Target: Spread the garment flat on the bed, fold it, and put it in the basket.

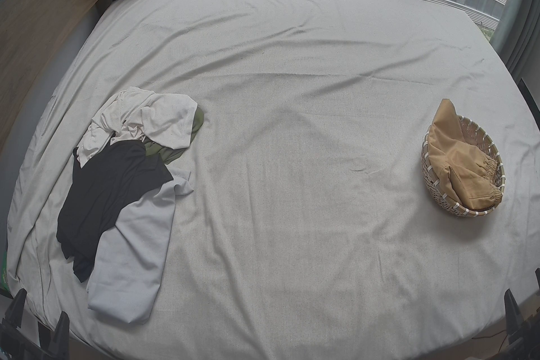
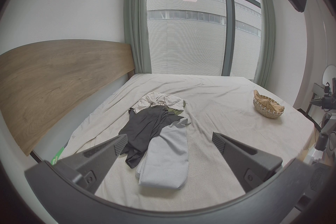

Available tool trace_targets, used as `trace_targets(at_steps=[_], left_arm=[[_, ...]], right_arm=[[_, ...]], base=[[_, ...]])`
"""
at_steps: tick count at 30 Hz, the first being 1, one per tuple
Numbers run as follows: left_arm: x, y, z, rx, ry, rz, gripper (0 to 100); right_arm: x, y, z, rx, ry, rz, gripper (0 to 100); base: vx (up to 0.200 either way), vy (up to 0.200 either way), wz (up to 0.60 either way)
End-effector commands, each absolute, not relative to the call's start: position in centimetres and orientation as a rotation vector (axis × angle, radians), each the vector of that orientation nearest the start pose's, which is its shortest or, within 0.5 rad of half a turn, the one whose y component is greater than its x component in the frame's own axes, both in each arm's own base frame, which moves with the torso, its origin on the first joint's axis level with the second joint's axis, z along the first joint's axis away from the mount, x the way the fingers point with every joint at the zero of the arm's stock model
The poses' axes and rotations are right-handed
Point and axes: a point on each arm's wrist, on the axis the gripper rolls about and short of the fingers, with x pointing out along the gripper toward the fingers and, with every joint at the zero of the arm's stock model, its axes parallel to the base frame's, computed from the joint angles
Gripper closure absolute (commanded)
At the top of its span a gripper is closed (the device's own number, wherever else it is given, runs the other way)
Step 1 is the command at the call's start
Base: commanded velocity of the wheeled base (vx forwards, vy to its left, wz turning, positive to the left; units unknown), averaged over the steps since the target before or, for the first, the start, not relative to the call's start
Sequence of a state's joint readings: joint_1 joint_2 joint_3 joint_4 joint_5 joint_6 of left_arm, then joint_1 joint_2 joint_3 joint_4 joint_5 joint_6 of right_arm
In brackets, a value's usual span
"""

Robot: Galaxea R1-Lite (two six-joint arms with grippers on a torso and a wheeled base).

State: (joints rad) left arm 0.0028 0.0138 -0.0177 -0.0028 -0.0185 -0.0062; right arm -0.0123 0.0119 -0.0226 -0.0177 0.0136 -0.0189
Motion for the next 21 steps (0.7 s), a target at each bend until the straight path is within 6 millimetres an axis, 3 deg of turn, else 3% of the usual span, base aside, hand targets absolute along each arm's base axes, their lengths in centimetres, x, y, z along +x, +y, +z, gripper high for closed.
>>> trace_targets(at_steps=[1, 21], left_arm=[[-2.28, -0.05, 7.58, -0.008, -0.003, -0.015, 0], [-2.28, -0.06, 7.6, -0.001, -0.005, -0.018, 0]], right_arm=[[-2.26, 0.04, 7.65, 0.003, -0.006, -0.011, 0], [-2.3, 0.04, 7.54, 0.009, 0.006, -0.005, 0]], base=[[0.0, 0.0, 0.0], [0.0, 0.0, 0.0]])
